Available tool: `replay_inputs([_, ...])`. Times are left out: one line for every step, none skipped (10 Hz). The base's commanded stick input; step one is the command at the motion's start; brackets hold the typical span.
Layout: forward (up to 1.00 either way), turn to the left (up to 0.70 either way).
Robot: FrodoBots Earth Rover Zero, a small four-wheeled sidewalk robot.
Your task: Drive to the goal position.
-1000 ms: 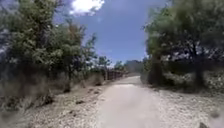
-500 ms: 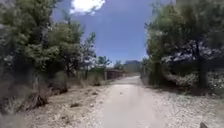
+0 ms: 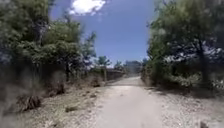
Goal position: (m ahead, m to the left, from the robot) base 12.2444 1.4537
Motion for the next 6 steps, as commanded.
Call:
replay_inputs([0.45,0.0])
replay_inputs([0.45,0.0])
replay_inputs([0.45,0.0])
replay_inputs([0.45,0.0])
replay_inputs([0.45,0.0])
replay_inputs([0.45,0.0])
